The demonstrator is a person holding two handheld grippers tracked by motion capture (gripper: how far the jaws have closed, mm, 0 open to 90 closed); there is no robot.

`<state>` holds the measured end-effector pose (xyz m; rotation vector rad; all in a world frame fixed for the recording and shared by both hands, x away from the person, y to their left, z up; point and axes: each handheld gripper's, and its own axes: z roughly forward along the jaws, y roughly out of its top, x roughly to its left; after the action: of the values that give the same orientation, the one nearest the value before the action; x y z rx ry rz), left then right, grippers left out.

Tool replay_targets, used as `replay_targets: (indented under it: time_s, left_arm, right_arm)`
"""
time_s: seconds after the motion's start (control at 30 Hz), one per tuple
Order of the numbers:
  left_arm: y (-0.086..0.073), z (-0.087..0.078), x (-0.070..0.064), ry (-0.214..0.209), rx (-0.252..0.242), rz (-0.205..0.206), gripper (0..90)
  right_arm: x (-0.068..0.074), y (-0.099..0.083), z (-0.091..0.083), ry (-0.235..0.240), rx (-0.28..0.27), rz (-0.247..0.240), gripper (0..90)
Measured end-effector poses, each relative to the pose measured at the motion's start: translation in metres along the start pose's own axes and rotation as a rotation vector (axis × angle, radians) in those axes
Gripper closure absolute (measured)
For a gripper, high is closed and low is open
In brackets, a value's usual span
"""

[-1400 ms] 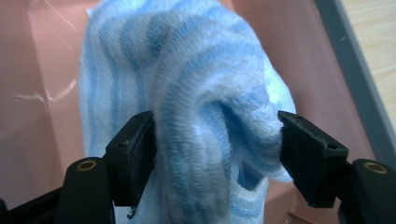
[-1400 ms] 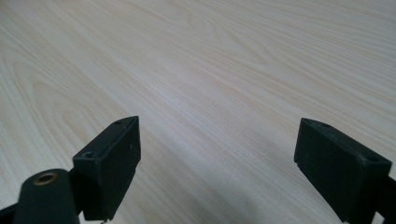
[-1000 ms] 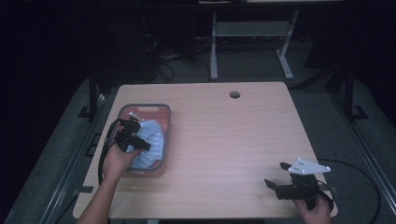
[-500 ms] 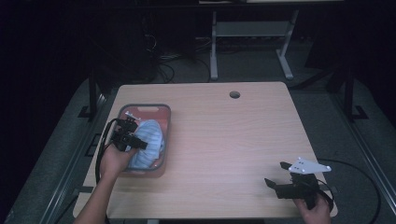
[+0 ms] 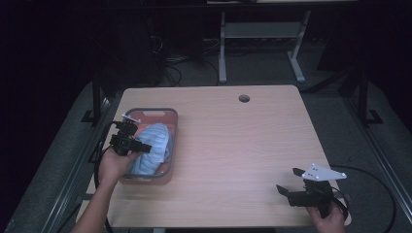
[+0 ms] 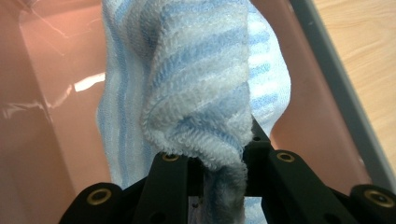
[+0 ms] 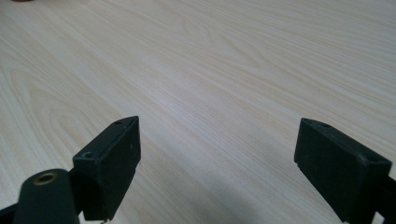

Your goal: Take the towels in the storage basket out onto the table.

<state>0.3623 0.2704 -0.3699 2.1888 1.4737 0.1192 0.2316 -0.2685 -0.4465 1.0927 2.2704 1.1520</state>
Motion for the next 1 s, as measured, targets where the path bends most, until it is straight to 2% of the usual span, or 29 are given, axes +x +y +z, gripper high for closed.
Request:
replay_targets:
  time_s: [0.1, 0.2, 0.43, 0.6, 1.0]
  left_arm:
    - [0.000, -0.004, 0.000, -0.001, -0.006, 0.006, 75.6]
    - [0.001, -0.014, 0.002, -0.013, -0.041, -0.008, 75.6]
    - [0.005, -0.029, 0.003, -0.015, -0.075, -0.021, 75.7]
    - [0.007, -0.043, 0.004, -0.040, -0.117, -0.030, 75.8]
    - [0.013, -0.065, 0.005, -0.054, -0.168, -0.033, 75.8]
  right_arm:
    - [0.001, 0.000, 0.001, 0.001, 0.003, -0.005, 14.2]
    - [0.001, 0.000, 0.000, 0.001, 0.003, -0.004, 14.2]
    - [0.000, 0.000, -0.002, 0.000, -0.001, 0.005, 14.2]
    - [0.000, 0.001, -0.001, -0.001, -0.002, -0.005, 14.2]
    - [-0.002, 0.001, 0.001, 0.001, -0.001, 0.001, 14.2]
